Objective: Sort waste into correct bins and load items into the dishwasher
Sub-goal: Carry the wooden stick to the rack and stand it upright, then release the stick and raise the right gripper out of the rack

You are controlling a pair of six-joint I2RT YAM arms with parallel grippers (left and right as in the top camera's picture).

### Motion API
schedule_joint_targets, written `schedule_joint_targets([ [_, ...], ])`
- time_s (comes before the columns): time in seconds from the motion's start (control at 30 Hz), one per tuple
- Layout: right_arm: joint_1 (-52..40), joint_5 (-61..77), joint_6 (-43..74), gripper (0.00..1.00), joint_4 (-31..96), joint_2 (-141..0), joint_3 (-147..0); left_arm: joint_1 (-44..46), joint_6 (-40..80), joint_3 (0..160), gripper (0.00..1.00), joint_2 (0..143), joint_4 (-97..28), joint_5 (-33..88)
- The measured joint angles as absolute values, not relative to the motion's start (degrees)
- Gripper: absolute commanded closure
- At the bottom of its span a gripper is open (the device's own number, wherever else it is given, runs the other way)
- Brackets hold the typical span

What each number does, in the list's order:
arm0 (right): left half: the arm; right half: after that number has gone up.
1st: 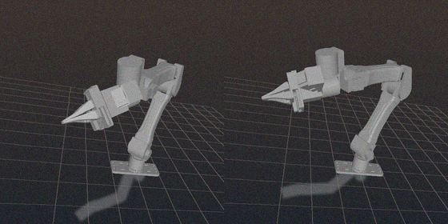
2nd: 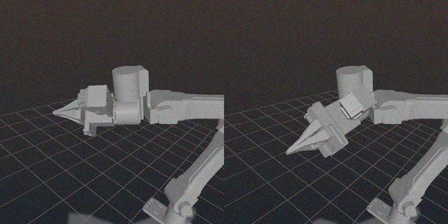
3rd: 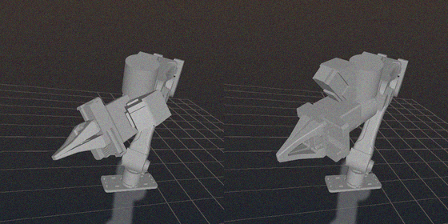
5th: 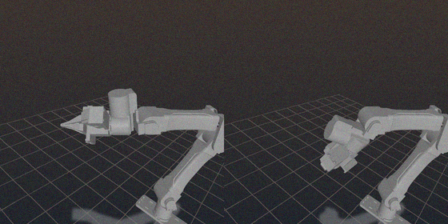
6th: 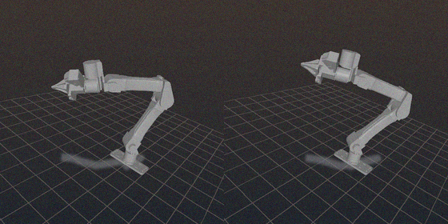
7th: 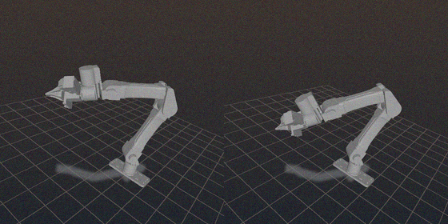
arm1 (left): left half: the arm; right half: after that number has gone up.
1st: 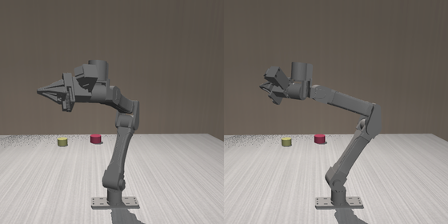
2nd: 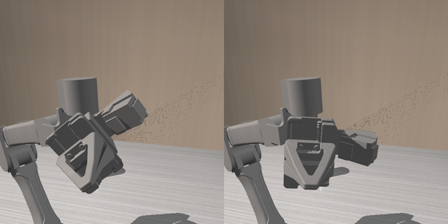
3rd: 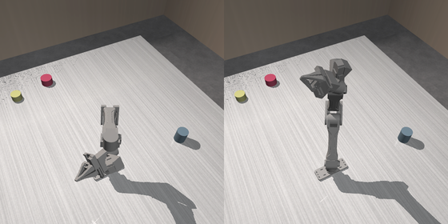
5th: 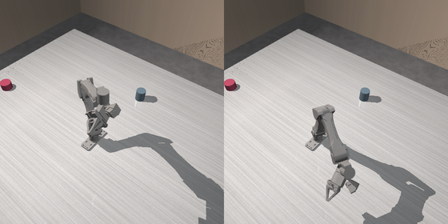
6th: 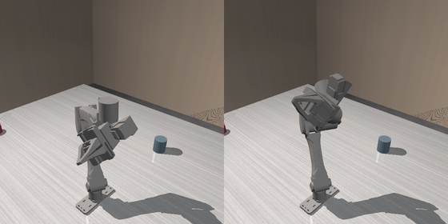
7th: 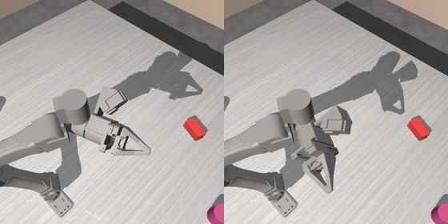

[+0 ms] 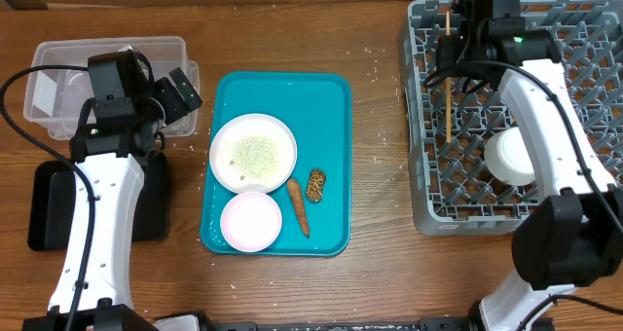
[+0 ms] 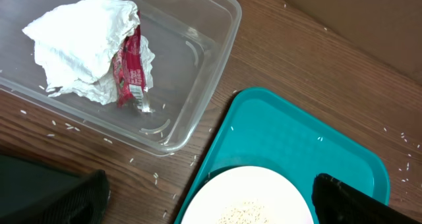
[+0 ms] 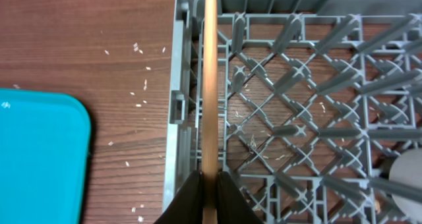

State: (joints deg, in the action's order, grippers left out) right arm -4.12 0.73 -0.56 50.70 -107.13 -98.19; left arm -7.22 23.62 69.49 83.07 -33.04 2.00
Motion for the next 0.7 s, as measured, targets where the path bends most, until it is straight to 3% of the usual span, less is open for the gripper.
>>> schedule_joint_targets([
  [0.1, -4.12, 1.87, -1.10, 0.46, 50.59, -108.01, -98.15, -7.22, 23.62, 69.49, 0.00, 83.07, -33.04, 2.00],
  [0.23, -4.12, 3.29, -1.45, 0.38, 50.65, -108.01, -98.15, -7.22, 23.62, 69.49, 0.00, 83.07, -33.04, 2.00],
  [0.47, -4.12, 8.82, 7.16, 0.35, 51.92, -107.72, -98.15, -7.22, 23.62, 69.49, 0.00, 83.07, -33.04, 2.00],
  [0.53, -4.14, 10.11, 10.85, 0.25, 52.51, -106.08, -98.13, -7.22, 23.62, 69.49, 0.00, 83.09, -33.04, 2.00],
  [0.57, -4.10, 10.24, 14.02, 0.02, 53.06, -103.74, -98.13, -7.22, 23.62, 69.49, 0.00, 83.07, -33.04, 2.00],
  [0.7, -2.46, 8.43, 19.92, 0.00, 55.13, -94.13, -98.15, -7.22, 23.62, 69.49, 0.00, 83.07, -33.04, 2.00],
])
